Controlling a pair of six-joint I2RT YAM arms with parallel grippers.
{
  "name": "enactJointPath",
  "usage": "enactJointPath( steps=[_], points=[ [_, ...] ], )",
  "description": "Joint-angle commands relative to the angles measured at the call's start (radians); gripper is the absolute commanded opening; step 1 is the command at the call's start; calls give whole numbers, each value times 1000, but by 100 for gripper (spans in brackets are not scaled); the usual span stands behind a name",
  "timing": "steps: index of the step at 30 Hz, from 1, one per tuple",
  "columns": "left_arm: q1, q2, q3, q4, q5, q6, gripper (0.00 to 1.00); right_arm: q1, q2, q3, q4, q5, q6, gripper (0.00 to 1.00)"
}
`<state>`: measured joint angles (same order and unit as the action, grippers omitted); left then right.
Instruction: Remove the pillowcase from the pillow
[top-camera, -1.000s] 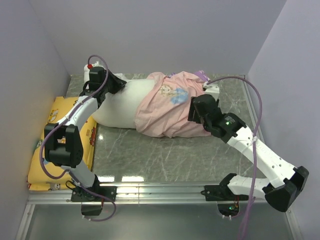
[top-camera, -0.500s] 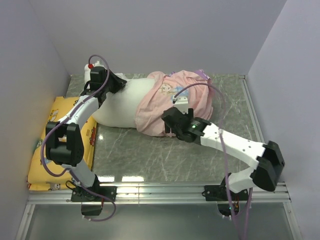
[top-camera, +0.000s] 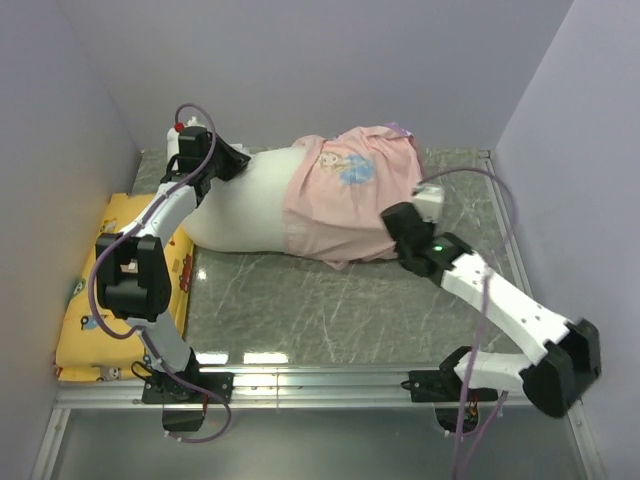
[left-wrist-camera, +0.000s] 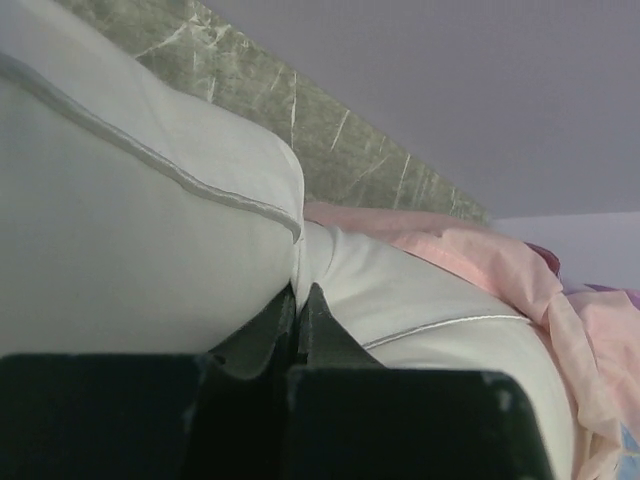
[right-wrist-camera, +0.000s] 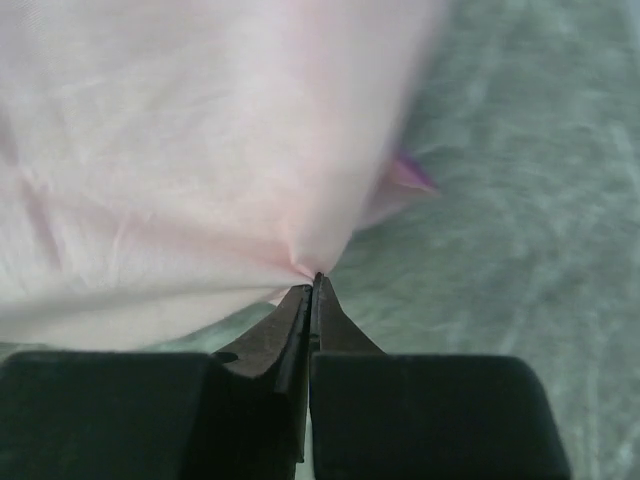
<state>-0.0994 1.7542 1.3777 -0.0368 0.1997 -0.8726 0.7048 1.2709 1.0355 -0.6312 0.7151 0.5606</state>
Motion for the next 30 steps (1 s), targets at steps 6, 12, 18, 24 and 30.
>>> enactJointPath(
  steps=[6, 12, 18, 24, 30],
  points=[
    [75, 120, 170, -195, -43, 124, 0, -260, -366, 59, -122, 0, -57, 0],
    [35, 206, 348, -259, 47, 184, 3, -254, -320, 86, -105, -170, -77, 0],
    [-25, 156, 377, -281, 6, 221, 64, -235, -216, 67, -35, -264, -85, 0],
    [-60, -40, 287, -252, -32, 208, 84, -235, -93, 61, 24, -298, -103, 0],
    [-154, -272, -41, -175, -196, 87, 86, -235, 41, 89, 67, -316, -110, 0]
  ],
)
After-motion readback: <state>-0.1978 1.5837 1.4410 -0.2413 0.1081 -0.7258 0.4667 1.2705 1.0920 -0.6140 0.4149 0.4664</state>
